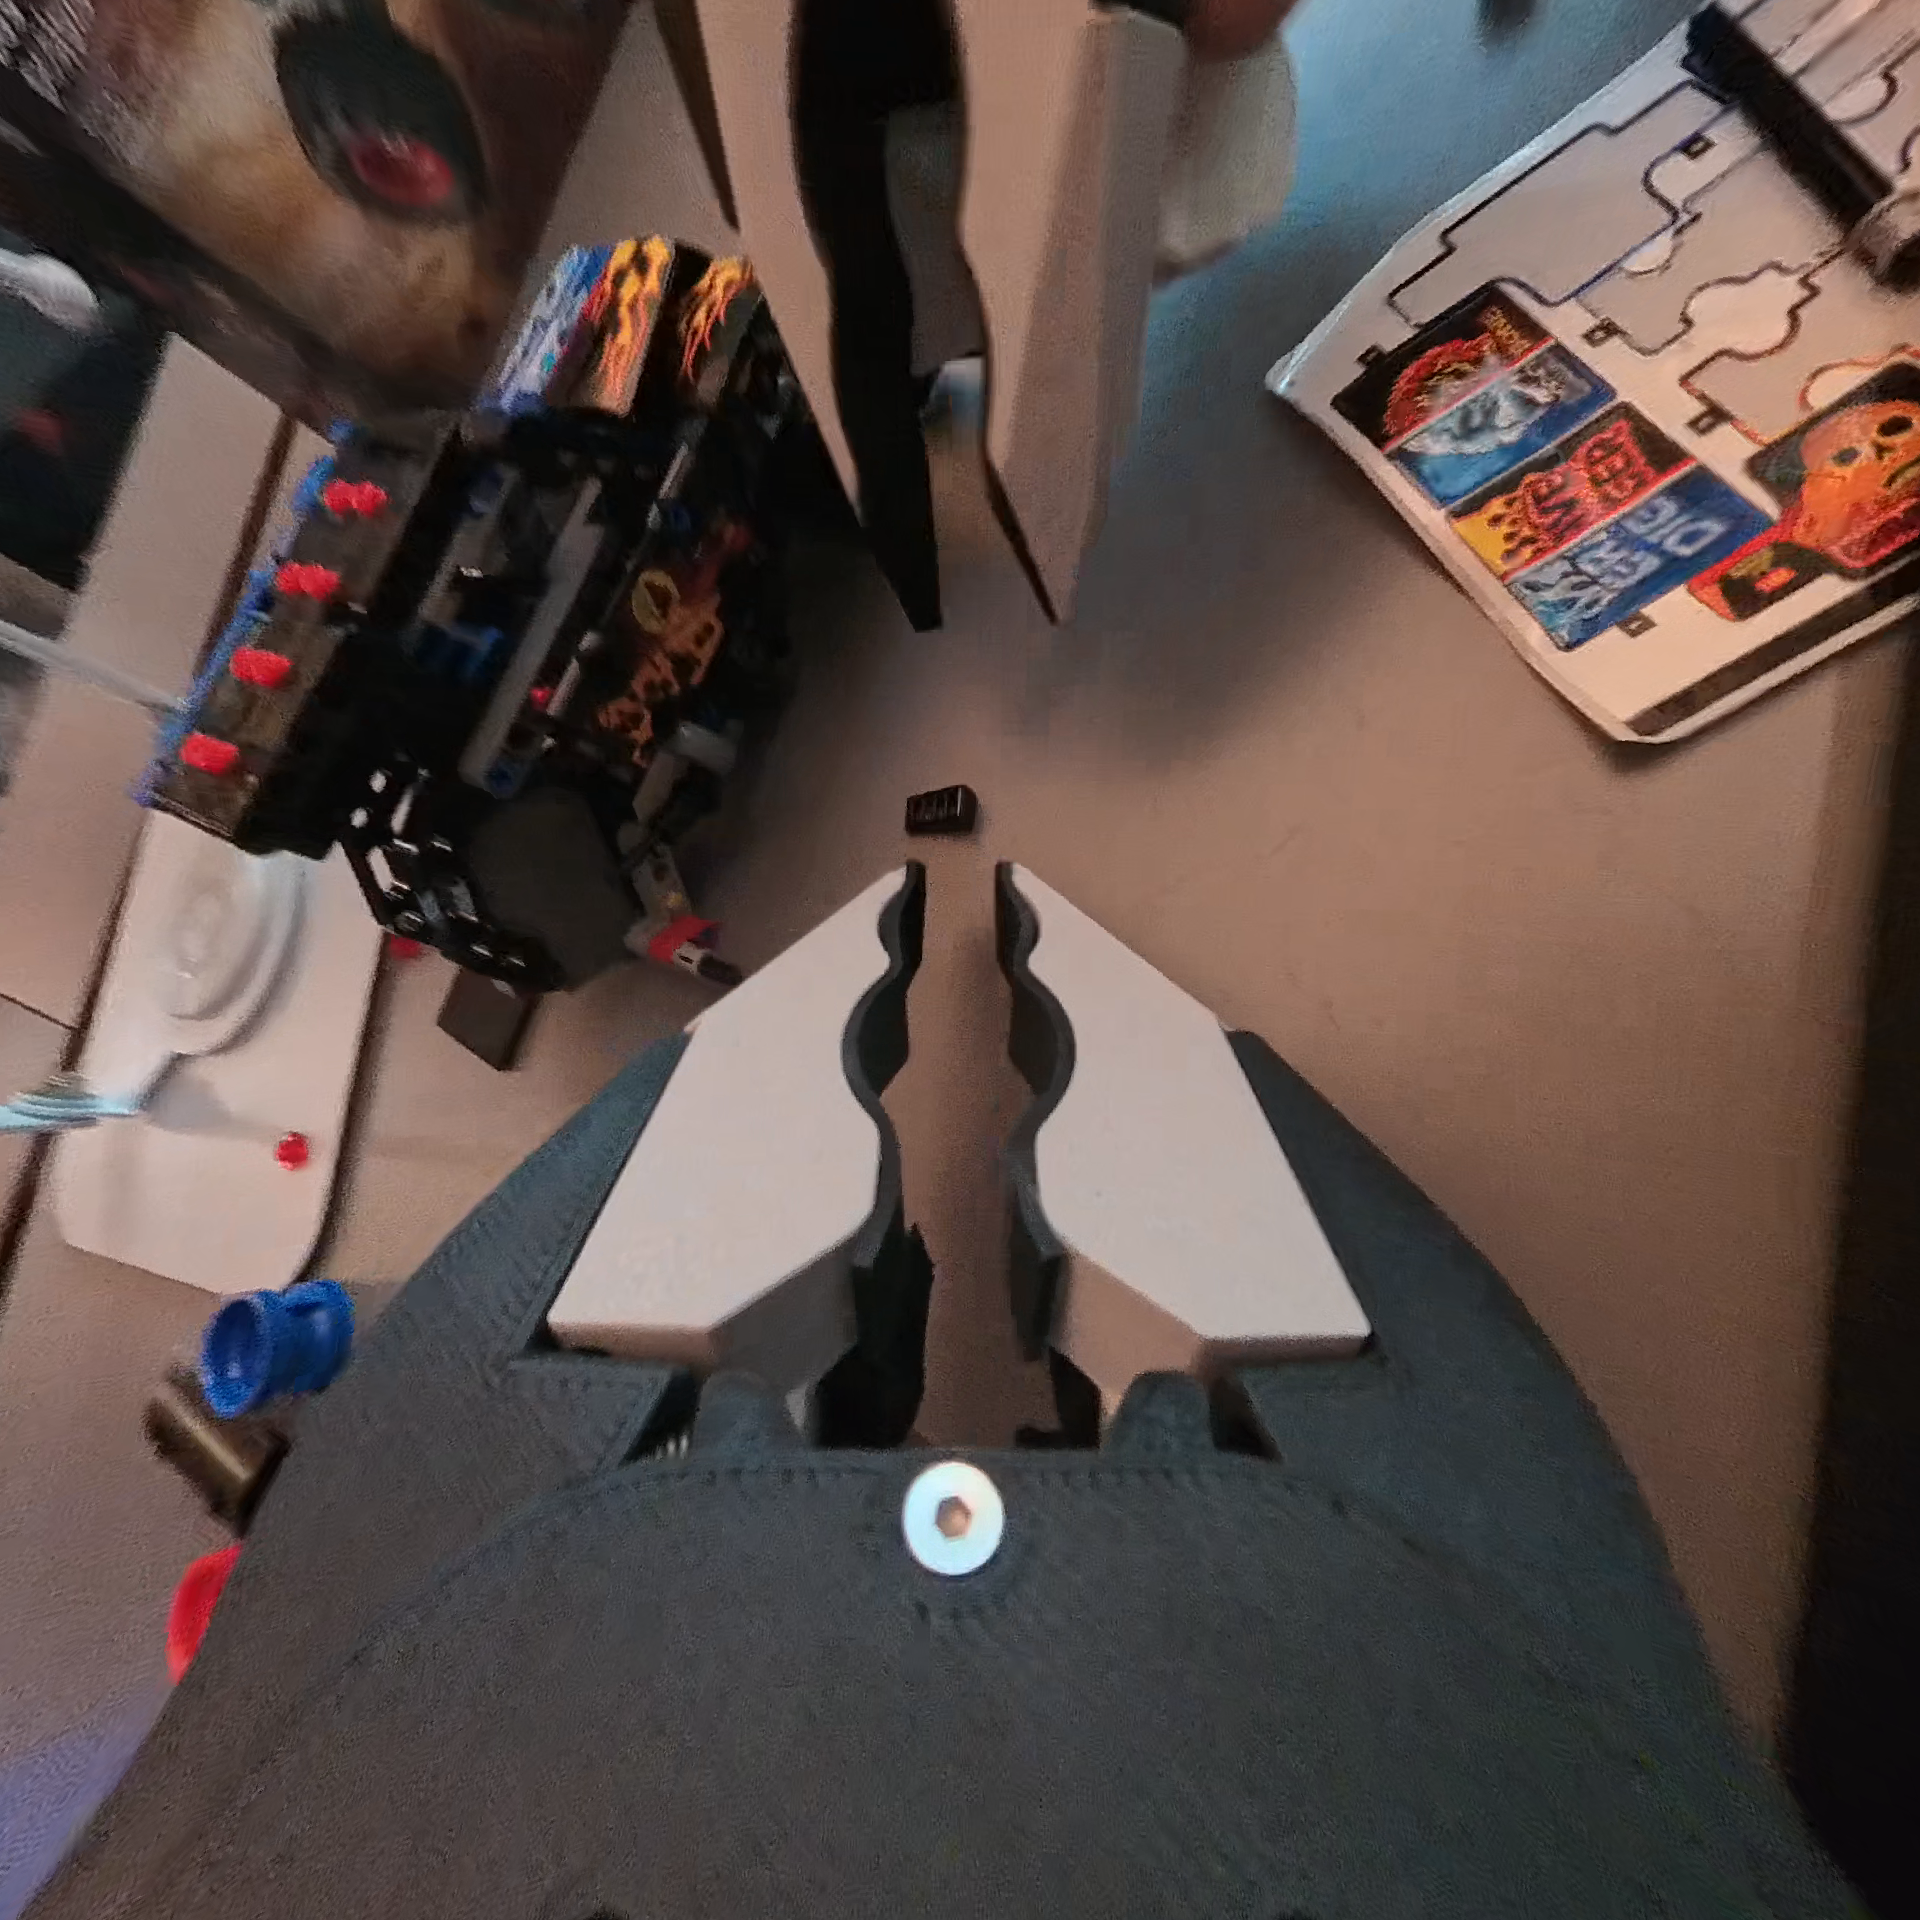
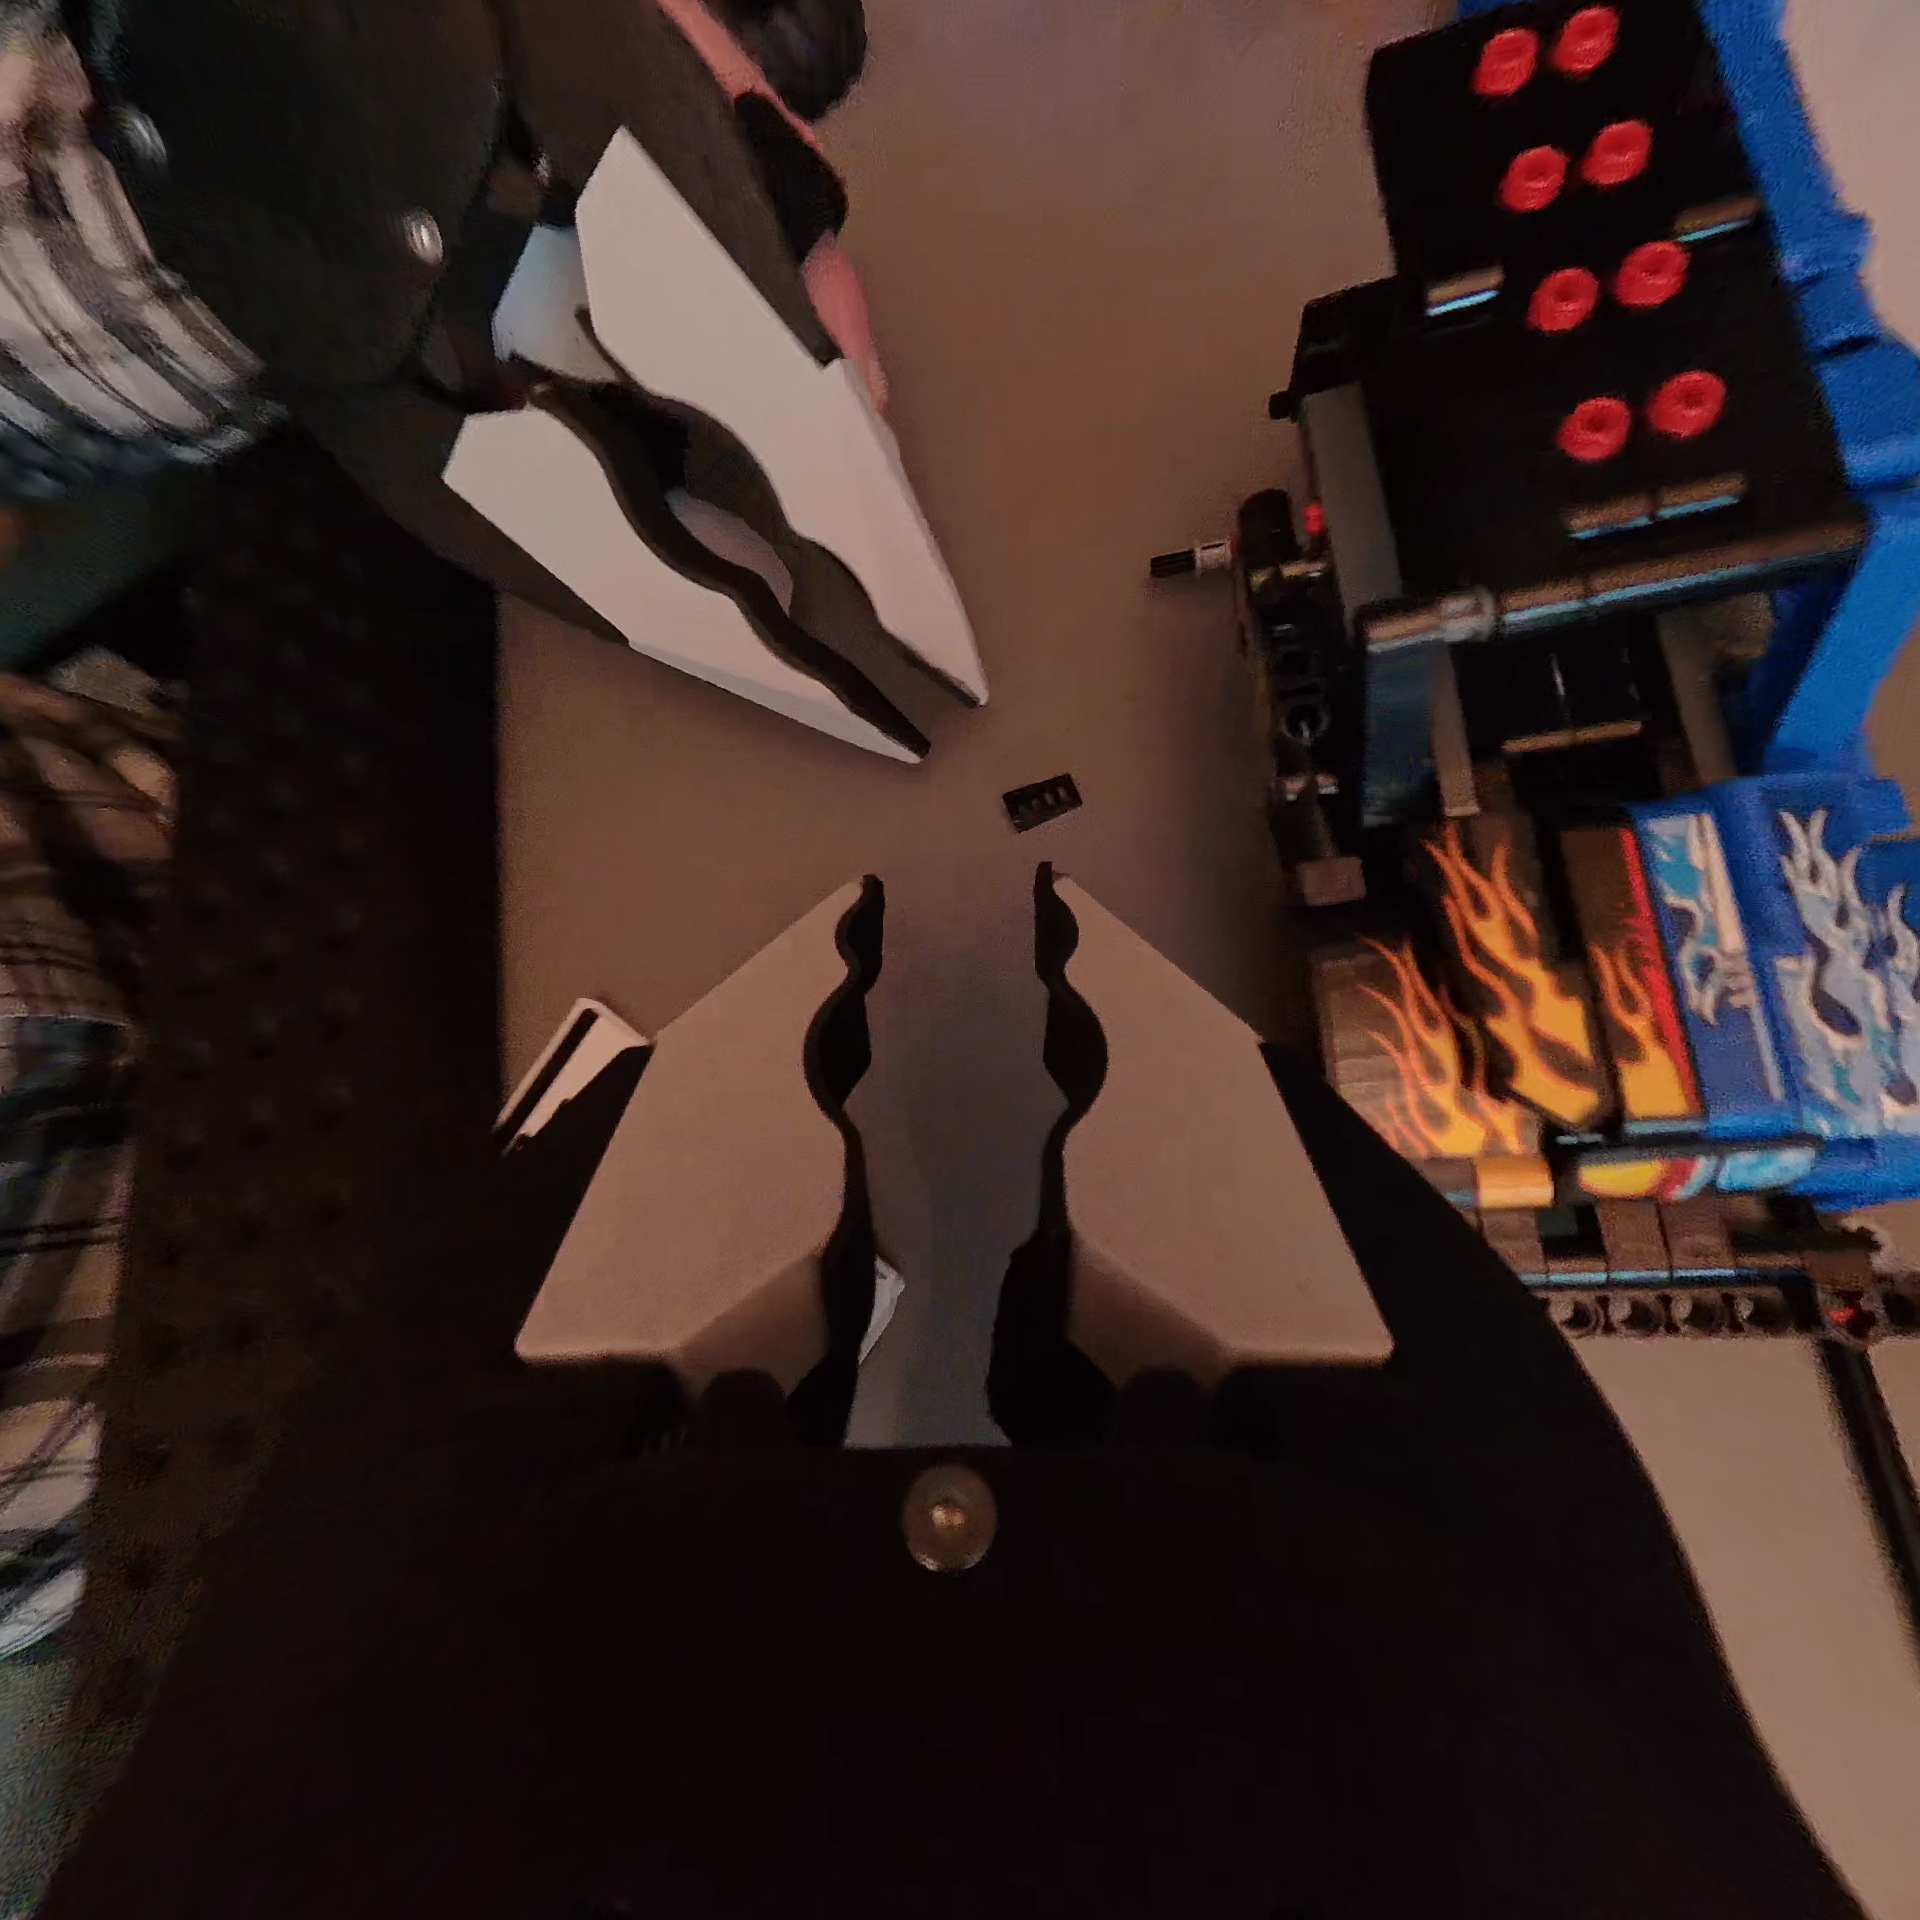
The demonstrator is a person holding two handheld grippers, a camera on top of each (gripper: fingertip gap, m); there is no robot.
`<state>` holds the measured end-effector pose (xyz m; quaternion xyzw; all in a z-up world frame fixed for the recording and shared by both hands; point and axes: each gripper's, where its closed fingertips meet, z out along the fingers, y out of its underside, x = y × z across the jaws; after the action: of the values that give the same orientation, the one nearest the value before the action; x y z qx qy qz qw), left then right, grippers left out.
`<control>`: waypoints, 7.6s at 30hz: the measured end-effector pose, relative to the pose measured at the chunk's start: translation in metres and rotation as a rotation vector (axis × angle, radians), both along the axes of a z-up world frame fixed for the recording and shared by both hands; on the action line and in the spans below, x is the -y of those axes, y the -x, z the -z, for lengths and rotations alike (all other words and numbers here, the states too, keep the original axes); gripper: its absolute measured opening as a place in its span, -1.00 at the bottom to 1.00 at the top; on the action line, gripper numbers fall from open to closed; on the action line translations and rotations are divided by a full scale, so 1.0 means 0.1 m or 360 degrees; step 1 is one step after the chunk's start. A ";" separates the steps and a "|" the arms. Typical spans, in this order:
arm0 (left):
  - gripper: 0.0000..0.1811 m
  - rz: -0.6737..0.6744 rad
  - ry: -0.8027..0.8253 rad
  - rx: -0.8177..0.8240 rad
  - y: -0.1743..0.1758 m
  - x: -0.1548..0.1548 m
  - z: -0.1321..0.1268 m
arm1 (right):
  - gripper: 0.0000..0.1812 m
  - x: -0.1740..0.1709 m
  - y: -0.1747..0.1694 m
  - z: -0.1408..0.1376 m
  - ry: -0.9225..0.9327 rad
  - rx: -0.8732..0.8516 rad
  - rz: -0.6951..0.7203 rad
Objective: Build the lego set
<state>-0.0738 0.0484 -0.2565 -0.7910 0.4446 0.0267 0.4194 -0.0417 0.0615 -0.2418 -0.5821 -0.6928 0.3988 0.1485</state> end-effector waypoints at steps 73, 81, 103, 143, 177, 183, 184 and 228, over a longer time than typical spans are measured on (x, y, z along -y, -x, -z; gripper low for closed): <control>-0.87 0.0258 -0.0395 -0.0201 -0.39 0.00 -0.55 | -0.99 0.12 -0.02 -0.22 0.0245 -0.0131 -0.0094; -0.94 0.0346 -0.0450 -0.0626 -0.38 -0.04 -0.38 | -0.99 0.14 -0.04 -0.17 0.0325 -0.0063 -0.0084; -1.00 0.0137 -0.0576 -0.0818 -0.27 -0.21 -0.33 | -0.98 0.03 0.03 -0.14 0.0358 0.0001 0.0148; -0.93 -0.0257 -0.0231 0.0550 0.32 -0.48 -0.42 | -0.38 -0.79 0.05 -0.60 -0.0190 -0.0443 0.0479; -0.92 -0.0069 -0.0009 0.0706 0.18 -0.57 -0.30 | -0.25 -0.84 0.31 -0.25 -0.0262 -0.0370 0.0206; -0.92 -0.0054 0.0011 0.0712 0.18 -0.58 -0.30 | -0.26 -0.84 0.31 -0.25 -0.0255 -0.0373 0.0199; -0.92 -0.0044 0.0023 0.0710 0.18 -0.58 -0.30 | -0.26 -0.84 0.31 -0.24 -0.0259 -0.0375 0.0197; -0.94 0.0219 0.0264 0.0739 0.19 -0.63 -0.29 | -0.27 -0.90 0.32 -0.24 -0.0268 -0.0410 0.0180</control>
<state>-0.0928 0.1115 -0.2272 -0.7755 0.3897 -0.2208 0.4449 -0.0733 0.1514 -0.2178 -0.5497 -0.6652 0.4017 0.3067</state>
